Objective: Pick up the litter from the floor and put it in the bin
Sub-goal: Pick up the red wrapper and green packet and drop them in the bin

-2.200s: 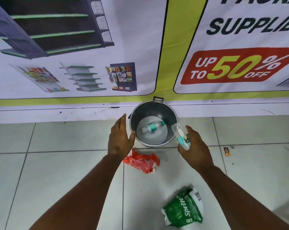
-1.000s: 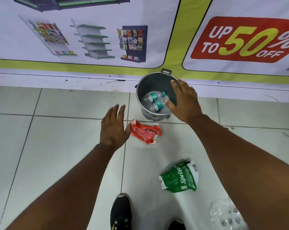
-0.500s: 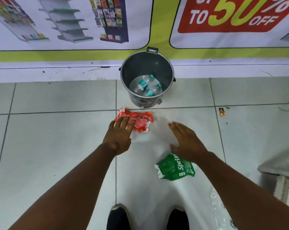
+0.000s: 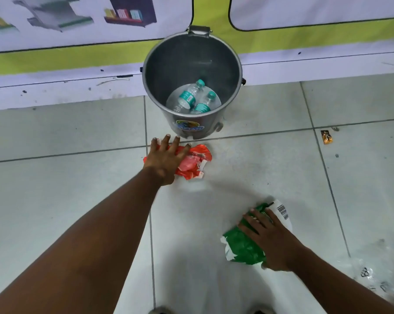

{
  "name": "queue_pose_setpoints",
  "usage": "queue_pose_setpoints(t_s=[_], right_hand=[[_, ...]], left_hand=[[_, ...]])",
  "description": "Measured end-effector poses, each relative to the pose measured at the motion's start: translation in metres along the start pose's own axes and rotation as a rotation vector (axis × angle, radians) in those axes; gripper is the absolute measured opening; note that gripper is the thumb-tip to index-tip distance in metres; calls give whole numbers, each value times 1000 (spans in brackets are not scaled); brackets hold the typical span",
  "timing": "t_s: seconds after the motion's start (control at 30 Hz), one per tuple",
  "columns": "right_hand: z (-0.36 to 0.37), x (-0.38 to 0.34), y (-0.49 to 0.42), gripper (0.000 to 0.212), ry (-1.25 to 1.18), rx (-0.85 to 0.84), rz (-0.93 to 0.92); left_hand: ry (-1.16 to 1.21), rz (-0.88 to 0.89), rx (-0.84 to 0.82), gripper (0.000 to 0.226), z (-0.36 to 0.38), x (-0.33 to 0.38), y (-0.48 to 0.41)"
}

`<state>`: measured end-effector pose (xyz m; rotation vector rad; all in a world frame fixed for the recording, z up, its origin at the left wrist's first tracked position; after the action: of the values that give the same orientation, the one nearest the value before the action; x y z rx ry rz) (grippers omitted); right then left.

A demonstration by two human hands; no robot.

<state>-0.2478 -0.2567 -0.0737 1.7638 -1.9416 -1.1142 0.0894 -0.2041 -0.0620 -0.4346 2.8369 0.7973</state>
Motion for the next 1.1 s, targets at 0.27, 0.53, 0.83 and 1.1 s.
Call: queue_pose_setpoints(t_s=[0.27,0.53,0.83,1.1], right_hand=[[-3,4,-12,89,25,227,41],[-74,2,33,79,-257,509,279],[-245,24,102,79,-789,905,388],[-413,26,126,65,-1012,1260,190]], left_hand=[[28,-9,113,91,16,12,-4],[725,-206,406,76,-59,-19,111],[1105,-522,675,68,-208,-110,152],[1206,-505,756,68,-289,-148,106]])
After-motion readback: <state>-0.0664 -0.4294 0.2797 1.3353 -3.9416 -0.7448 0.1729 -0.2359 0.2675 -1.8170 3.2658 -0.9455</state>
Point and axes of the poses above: each hand's wrist, its own y-axis away from the middle knuckle, its own z-axis out of the palm, x = y × z, the point moved 8 cm from there along -y, towards the middle knuckle, and after that the axes turned 8 degrees about -y, right-handed, at the moved point
